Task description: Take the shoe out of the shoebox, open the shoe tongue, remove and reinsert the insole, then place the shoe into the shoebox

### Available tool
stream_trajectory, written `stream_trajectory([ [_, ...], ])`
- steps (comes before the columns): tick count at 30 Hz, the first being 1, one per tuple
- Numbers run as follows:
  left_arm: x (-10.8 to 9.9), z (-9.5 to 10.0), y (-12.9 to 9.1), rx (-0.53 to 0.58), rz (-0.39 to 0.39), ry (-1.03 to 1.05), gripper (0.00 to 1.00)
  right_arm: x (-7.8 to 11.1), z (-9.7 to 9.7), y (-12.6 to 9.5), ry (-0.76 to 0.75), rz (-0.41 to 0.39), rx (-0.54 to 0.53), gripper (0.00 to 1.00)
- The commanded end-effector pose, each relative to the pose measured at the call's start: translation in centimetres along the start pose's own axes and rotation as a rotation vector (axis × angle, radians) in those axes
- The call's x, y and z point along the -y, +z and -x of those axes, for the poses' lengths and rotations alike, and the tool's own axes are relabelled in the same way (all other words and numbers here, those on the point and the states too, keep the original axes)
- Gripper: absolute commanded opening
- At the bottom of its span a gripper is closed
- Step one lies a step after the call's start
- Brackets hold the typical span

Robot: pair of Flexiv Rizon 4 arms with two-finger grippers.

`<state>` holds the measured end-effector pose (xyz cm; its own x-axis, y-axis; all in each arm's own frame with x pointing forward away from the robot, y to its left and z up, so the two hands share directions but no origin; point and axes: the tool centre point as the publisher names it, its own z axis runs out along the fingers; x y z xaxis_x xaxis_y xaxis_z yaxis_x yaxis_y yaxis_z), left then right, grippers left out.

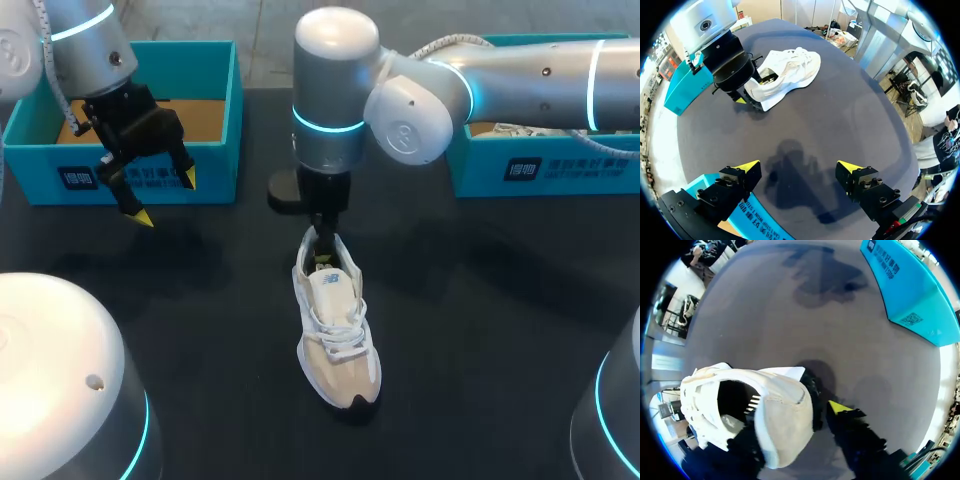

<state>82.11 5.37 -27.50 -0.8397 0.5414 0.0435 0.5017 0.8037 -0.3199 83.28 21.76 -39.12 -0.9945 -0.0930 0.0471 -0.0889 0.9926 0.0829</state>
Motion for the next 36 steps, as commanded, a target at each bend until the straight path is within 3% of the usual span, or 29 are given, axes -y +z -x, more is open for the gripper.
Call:
stream_trajectory([
  [1,0.0,0.0,0.0,-0.001,0.001,0.001,1.0,0.1,-0.2,-0.1,0.001,0.002,0.005,0.0],
  [9,0.0,0.0,0.0,-0.001,0.001,0.001,1.0,0.4,-1.0,-1.6,0.014,-0.001,0.022,0.0],
  [14,0.0,0.0,0.0,-0.001,0.001,0.001,1.0,0.9,-1.3,-3.7,0.038,-0.029,0.041,0.0],
  [26,0.0,0.0,0.0,-0.001,0.001,0.001,1.0,5.0,1.0,-13.7,0.107,-0.147,0.163,0.0],
  [32,0.0,0.0,0.0,-0.001,0.001,0.001,1.0,7.4,2.4,-18.5,0.067,-0.114,0.192,0.0],
  [36,0.0,0.0,0.0,-0.001,0.001,0.001,1.0,7.7,2.5,-19.1,0.075,-0.112,0.187,0.0],
])
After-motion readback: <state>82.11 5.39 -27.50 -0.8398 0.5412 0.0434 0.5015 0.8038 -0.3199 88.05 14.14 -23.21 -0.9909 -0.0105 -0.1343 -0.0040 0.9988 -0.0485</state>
